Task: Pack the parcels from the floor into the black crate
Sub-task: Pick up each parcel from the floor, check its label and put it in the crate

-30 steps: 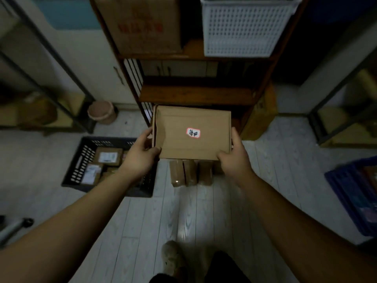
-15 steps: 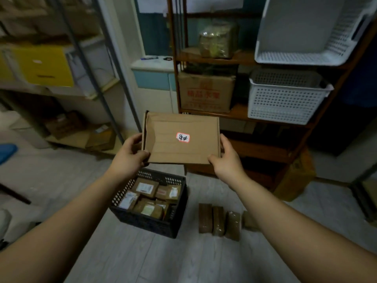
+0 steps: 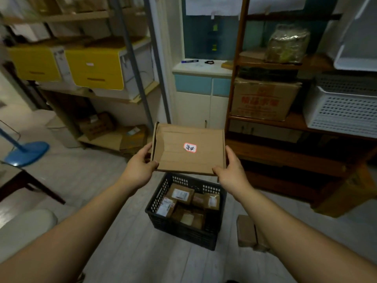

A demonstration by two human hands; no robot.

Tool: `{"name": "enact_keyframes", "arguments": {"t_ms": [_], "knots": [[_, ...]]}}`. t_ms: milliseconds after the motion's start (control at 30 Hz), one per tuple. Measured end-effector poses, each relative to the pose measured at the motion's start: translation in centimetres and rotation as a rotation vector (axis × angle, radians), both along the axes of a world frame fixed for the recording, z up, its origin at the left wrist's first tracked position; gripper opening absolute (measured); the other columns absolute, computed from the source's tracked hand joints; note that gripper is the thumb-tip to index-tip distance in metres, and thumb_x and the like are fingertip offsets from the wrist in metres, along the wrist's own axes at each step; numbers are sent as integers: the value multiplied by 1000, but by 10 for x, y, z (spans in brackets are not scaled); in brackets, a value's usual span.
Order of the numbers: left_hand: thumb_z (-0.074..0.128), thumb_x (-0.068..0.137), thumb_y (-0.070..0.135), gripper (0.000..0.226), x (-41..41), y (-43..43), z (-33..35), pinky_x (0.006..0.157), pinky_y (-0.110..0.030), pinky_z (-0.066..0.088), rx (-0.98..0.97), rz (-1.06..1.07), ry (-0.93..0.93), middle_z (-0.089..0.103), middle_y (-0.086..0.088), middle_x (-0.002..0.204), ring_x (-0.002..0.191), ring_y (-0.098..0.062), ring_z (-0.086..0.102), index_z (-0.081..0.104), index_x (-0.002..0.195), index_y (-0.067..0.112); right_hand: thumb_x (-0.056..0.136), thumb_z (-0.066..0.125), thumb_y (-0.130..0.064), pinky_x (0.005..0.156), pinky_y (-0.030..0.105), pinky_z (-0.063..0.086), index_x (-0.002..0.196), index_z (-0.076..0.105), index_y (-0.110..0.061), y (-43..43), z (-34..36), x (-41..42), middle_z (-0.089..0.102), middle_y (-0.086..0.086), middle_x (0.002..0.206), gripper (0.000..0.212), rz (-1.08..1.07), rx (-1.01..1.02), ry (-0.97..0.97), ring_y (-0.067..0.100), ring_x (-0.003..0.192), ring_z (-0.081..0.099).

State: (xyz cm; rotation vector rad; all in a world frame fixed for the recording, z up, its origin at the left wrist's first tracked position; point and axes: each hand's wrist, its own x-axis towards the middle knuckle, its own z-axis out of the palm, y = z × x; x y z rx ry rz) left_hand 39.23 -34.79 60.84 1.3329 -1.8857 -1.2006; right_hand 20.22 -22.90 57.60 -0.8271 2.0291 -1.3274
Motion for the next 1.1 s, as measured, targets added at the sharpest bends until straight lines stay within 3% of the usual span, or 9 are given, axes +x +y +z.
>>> {"name": "enact_keyframes", "arguments": {"t_ms": [167, 300, 400, 533, 767, 900, 1000, 1100], "knots": [[55, 91, 9, 61, -2, -55, -11, 91, -32, 48, 23, 10, -40, 52, -4, 135, 110, -15, 53, 30, 145, 24, 90, 59, -8, 106, 45, 41, 149, 20, -33, -50, -2, 1, 35, 2, 147, 75, -24, 26, 26, 23, 131, 40], [58, 90, 14, 61, -14, -101, -14, 98, -38, 47, -1, -1, -65, 51, -1, 137, 117, -17, 53, 33, 144, 26, 90, 59, -9, 110, 37, 32, 150, 22, -30, -97, -9, -11, 35, 2, 146, 73, -40, 37, 33, 21, 134, 37], [59, 90, 15, 62, -25, -143, -12, 93, -34, 46, -4, 3, -92, 51, -1, 137, 111, -14, 53, 31, 144, 27, 87, 61, -11, 110, 44, 38, 148, 26, -33, -142, -16, -24, 41, 2, 142, 73, -42, 19, 39, 21, 129, 42], [58, 90, 12, 61, -35, -194, -12, 85, -28, 45, -9, -14, -102, 53, -3, 134, 103, -11, 51, 32, 144, 26, 89, 60, -13, 108, 40, 39, 150, 23, -31, -196, -20, -35, 40, 2, 142, 74, -39, 23, 27, 19, 126, 43], [56, 91, 11, 60, -49, -262, -23, 88, -30, 47, 25, -94, -85, 53, -1, 133, 100, -9, 51, 31, 144, 24, 90, 59, -10, 107, 38, 39, 150, 24, -29, -252, -23, -42, 38, 2, 142, 72, -109, 57, 55, 21, 129, 42], [53, 92, 9, 60, -53, -296, -31, 76, -24, 47, 36, -171, -87, 55, 1, 123, 81, -4, 52, 30, 145, 23, 92, 57, -8, 106, 32, 34, 150, 23, -25, -273, -28, -31, 36, 3, 145, 69, -171, 82, 92, 22, 133, 37], [51, 93, 8, 58, -51, -323, -39, 72, -19, 45, 81, -259, -94, 52, 0, 125, 83, -2, 50, 30, 145, 22, 92, 56, -9, 106, 32, 33, 150, 20, -27, -286, -40, -16, 34, 5, 146, 71, -236, 133, 88, 22, 133, 35], [49, 93, 3, 58, -47, -347, -60, 80, -21, 43, 117, -368, -121, 51, 5, 116, 96, -8, 50, 30, 145, 19, 90, 59, -8, 106, 34, 34, 150, 21, -30, -298, -69, 0, 37, 4, 144, 74, -289, 190, 58, 22, 132, 37]]}}
